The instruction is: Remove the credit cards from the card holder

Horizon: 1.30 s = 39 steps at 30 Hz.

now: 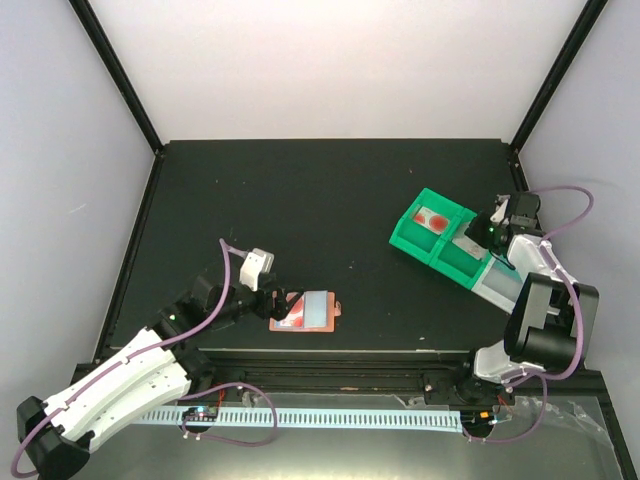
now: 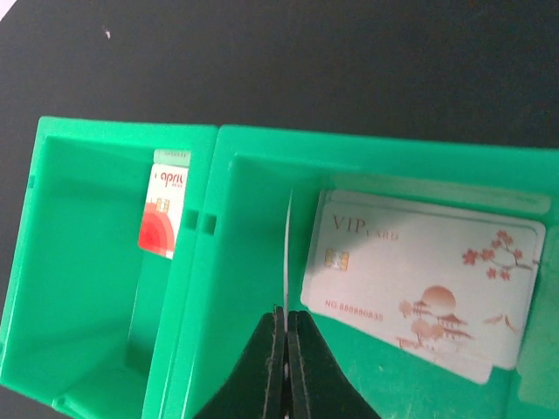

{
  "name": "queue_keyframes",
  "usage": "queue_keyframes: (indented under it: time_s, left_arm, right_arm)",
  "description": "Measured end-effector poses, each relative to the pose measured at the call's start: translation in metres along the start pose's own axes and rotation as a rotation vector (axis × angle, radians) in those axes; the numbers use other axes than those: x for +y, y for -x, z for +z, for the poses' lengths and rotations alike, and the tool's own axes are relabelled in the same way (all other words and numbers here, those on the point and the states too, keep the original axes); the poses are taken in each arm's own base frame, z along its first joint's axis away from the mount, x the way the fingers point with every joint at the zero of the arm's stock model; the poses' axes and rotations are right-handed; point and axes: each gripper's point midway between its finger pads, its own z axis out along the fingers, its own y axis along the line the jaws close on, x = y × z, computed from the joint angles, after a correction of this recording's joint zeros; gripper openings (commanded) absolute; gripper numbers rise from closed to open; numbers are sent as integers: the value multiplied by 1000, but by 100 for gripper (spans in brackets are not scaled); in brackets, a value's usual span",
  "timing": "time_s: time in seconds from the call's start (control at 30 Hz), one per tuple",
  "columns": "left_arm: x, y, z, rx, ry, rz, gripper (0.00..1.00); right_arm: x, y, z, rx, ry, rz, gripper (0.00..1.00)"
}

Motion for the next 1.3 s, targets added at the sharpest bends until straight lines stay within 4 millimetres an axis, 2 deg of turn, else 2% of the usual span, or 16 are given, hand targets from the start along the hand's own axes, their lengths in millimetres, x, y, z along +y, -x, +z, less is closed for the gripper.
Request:
queue_keyframes:
  time_s: [0.33,0.63,0.93,1.1,1.3]
  left_arm:
    - [-1,-2,1,4,-12,-21,99]
    - [-1,-3,2,6,-11,-31,99]
    - [5,-11,10,51,13,-46,99]
    - [18,-23,15,71,57,-74,98]
    - [40,-38,25,120,153,-132,98]
  right_arm:
    - [-3,12,19,21,-15,13,11]
    - [-15,26,14,-16,-108,31,21]
    - [-31,22,9,-8,-203,114,35]
    - [-27,21,-3,-13,-207,143,36]
    - [-3,29,-40,-96,-121,119,36]
